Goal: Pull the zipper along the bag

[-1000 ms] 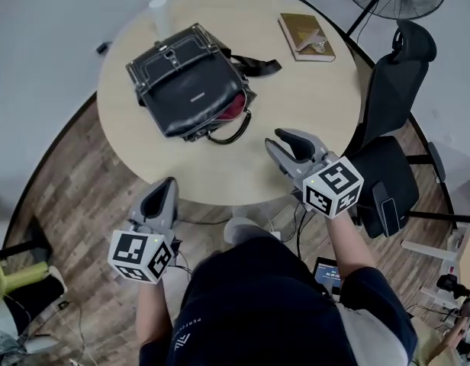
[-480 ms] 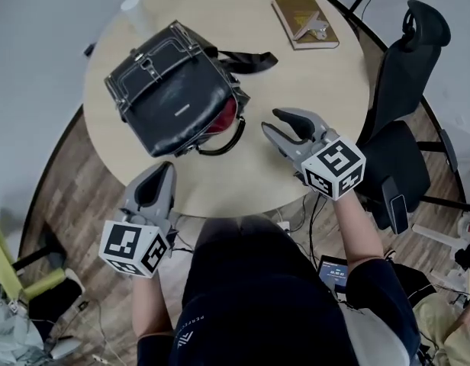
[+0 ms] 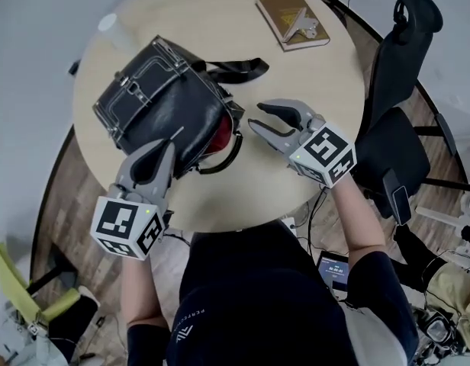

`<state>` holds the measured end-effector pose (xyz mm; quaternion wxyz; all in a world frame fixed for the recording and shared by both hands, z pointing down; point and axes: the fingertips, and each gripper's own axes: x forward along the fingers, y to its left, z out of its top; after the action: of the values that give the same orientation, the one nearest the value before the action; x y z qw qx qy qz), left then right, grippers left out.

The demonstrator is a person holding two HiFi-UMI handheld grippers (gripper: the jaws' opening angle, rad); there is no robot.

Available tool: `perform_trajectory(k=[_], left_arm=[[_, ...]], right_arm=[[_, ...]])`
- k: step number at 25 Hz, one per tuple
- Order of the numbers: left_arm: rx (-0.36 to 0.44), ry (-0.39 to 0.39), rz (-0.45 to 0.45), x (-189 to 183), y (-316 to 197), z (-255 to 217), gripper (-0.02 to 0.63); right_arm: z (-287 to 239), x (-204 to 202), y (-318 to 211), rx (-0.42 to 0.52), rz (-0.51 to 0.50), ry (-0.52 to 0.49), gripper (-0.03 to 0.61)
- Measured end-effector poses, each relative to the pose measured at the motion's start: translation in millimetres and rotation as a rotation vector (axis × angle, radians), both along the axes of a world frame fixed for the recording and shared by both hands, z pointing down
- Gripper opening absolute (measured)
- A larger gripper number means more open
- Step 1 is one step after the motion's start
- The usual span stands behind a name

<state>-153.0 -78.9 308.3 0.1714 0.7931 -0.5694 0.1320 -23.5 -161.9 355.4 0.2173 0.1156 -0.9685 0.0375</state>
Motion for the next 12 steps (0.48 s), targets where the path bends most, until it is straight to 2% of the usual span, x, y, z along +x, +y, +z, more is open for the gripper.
perform_trajectory(k=[6,12], left_arm=[[-0.051,-0.034,0.085,-6.0,-34.8,8.1,0.044],[-0.093,-0.092,0.143,-18.9,-64.2,19.5,0.055]], right_arm=[[9.4,-19.4,-18.6,0.017,-0.082,0.035,0.139],[30.1,-33.9,-28.2,0.050,-0.210,0.103,0.133]])
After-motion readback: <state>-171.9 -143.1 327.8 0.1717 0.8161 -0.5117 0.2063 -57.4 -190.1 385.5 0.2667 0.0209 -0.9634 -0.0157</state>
